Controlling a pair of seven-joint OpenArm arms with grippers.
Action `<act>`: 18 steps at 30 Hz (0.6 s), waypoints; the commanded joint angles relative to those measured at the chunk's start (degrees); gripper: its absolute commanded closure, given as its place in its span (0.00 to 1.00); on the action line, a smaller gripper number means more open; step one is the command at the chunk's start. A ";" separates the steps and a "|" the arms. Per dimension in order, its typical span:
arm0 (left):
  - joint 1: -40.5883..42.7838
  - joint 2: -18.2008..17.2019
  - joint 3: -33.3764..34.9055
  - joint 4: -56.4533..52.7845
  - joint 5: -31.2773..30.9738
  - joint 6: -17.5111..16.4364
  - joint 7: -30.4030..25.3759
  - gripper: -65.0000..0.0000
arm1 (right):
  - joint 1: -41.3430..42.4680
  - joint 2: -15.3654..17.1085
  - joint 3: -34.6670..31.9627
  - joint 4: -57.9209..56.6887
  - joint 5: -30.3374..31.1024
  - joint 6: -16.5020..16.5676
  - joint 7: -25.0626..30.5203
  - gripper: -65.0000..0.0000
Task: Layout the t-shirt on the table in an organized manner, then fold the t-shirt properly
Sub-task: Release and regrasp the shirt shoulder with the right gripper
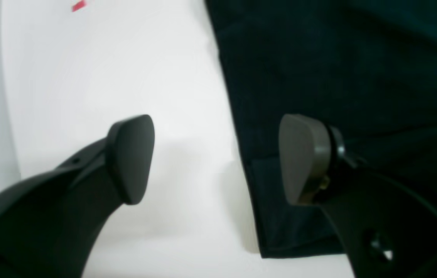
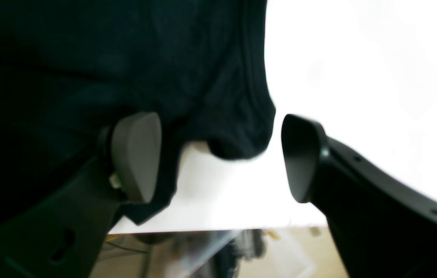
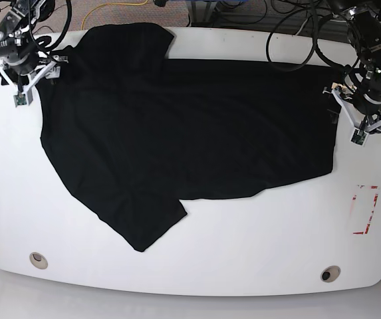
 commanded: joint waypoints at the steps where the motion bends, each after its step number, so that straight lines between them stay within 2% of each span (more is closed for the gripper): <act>1: -0.45 -0.88 -0.16 0.79 -0.05 0.16 -0.82 0.26 | -0.71 -1.55 3.33 1.12 1.31 -0.07 0.31 0.28; 7: -0.45 -0.88 -0.07 0.70 -0.05 0.16 -0.91 0.26 | -4.31 -4.90 9.31 1.04 11.07 -0.07 0.31 0.28; 14: -0.54 -0.97 1.34 0.70 -0.05 0.16 -0.91 0.26 | -9.32 -5.77 9.75 0.77 22.32 -0.07 0.31 0.28; 18: -0.54 -1.14 2.48 0.70 -0.05 0.16 -0.91 0.26 | -10.99 -6.39 9.66 0.77 25.75 -0.07 0.31 0.28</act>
